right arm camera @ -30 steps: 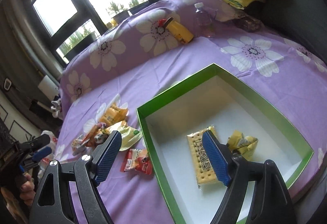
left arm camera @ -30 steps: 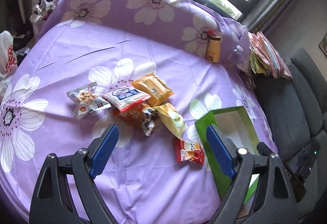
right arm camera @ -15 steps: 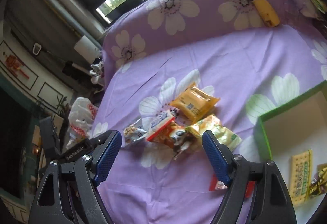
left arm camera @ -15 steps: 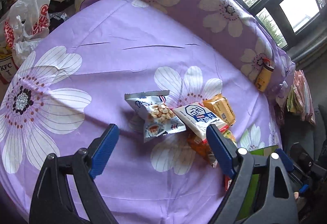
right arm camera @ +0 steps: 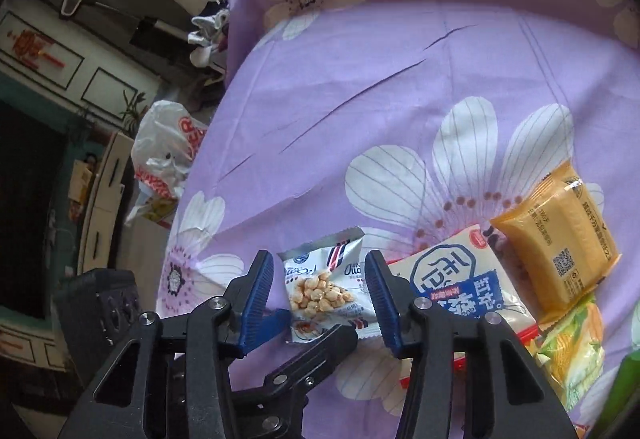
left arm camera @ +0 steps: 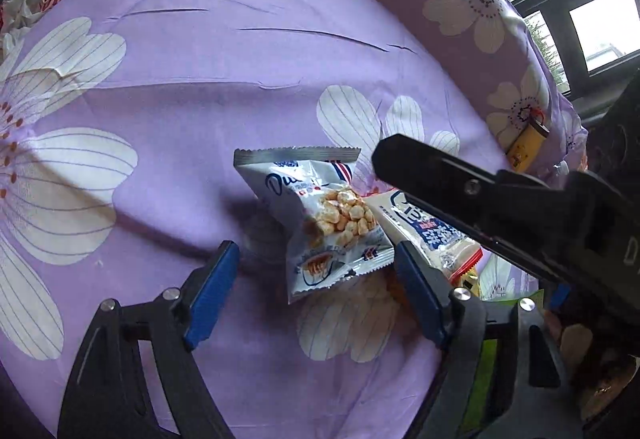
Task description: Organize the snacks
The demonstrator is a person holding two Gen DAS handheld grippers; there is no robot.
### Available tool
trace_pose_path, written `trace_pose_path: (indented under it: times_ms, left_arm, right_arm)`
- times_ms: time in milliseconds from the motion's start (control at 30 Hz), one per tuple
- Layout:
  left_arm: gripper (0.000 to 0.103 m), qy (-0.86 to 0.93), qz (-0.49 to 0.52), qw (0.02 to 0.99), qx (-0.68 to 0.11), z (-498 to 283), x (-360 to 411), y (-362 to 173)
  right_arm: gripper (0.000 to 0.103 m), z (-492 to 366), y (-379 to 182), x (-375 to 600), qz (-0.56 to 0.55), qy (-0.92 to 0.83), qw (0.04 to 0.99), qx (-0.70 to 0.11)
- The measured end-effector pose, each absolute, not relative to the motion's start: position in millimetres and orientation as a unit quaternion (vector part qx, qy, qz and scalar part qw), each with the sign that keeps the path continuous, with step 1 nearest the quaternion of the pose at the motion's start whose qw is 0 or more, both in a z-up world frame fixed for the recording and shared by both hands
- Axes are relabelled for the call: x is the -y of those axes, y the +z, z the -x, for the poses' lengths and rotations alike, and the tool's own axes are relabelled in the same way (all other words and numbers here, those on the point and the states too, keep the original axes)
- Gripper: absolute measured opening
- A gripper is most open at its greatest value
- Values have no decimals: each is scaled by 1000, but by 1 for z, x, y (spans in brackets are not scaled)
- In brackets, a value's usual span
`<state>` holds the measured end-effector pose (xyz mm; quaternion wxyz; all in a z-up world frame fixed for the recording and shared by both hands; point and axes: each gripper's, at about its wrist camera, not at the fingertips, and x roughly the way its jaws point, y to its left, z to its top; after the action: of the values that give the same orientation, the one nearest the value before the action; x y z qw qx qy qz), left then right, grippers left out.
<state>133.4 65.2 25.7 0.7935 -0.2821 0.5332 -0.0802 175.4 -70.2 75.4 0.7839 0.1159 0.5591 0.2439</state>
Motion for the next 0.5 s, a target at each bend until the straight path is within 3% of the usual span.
trace_pose_path:
  times_ms: [67, 233, 333, 433, 500]
  left_arm:
    - [69, -79, 273, 794, -538, -134, -63, 22]
    - [67, -76, 272, 796, -535, -136, -64, 16]
    - [48, -100, 283, 790, -534, -136, -64, 16]
    - [45, -104, 277, 786, -543, -134, -59, 14]
    - [43, -103, 269, 787, -545, -134, -57, 15]
  right_arm:
    - [51, -179, 67, 67, -108, 250, 775, -571]
    - [51, -182, 50, 64, -103, 251, 762, -588]
    - [51, -178, 45, 57, -83, 257, 766, -584]
    - [51, -174, 46, 53, -79, 267, 767, -578]
    - [45, -172, 45, 51, -74, 272, 766, -578]
